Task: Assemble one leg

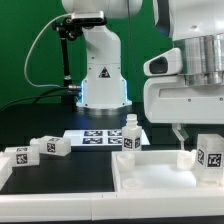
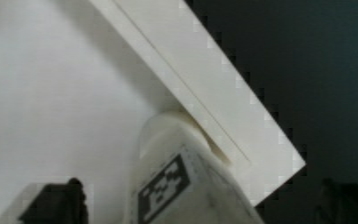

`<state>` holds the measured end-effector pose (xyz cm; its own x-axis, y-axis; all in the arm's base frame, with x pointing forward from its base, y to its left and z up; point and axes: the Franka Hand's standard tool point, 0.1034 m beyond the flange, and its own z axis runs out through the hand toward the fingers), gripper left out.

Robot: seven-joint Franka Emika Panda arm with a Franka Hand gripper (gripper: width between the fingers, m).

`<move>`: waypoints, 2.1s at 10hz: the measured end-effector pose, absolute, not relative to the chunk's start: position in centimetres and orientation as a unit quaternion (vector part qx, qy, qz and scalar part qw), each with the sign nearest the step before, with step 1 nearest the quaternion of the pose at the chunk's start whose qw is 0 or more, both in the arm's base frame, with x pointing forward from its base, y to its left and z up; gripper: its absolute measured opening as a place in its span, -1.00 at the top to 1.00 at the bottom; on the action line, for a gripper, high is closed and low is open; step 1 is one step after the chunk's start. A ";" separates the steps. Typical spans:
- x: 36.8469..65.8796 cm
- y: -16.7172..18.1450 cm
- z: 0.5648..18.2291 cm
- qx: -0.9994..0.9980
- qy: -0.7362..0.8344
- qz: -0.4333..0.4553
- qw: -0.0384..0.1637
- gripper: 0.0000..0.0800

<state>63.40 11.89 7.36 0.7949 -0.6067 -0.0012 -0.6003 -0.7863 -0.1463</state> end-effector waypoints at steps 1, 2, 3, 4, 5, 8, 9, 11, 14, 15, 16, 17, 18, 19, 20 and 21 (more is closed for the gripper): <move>63.4 11.8 7.4 -0.956 0.285 -0.026 0.069 -0.62; 64.2 11.3 7.7 -0.995 0.079 -0.038 0.038 -0.62; 64.4 11.2 7.3 -0.998 0.036 -0.038 0.038 -0.62; 64.3 11.3 7.3 -0.995 0.079 -0.036 0.041 -0.62; 64.3 11.2 7.2 -0.995 0.079 -0.036 0.040 -0.34; 64.3 11.1 7.2 -0.974 0.218 -0.031 0.045 0.28; 64.3 11.1 7.2 -0.958 0.282 -0.028 0.046 0.28; 64.3 11.0 7.2 -0.910 0.412 -0.024 0.048 0.28; 64.1 10.6 7.0 -0.781 0.620 -0.005 0.080 0.28; 64.1 10.6 7.0 -0.787 0.612 -0.006 0.079 0.28; 64.1 10.6 7.0 -0.794 0.602 -0.007 0.079 0.28; 64.1 10.5 7.0 -0.823 0.563 -0.009 0.075 0.28; 64.2 10.6 7.3 -0.885 0.460 -0.007 0.068 0.28; 64.2 11.1 7.5 -0.926 0.372 0.003 0.062 -0.25; 64.1 11.4 7.5 -0.941 0.332 0.017 0.060 -0.25; 64.3 11.4 7.7 -0.945 0.322 0.002 0.063 -0.56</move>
Offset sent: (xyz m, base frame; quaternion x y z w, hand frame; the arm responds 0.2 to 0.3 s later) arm 0.0000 0.0000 0.0000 0.0000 0.0000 0.0650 0.9979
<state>64.34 11.40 7.71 0.7929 -0.6077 -0.0441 -0.6082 -0.7851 -0.1173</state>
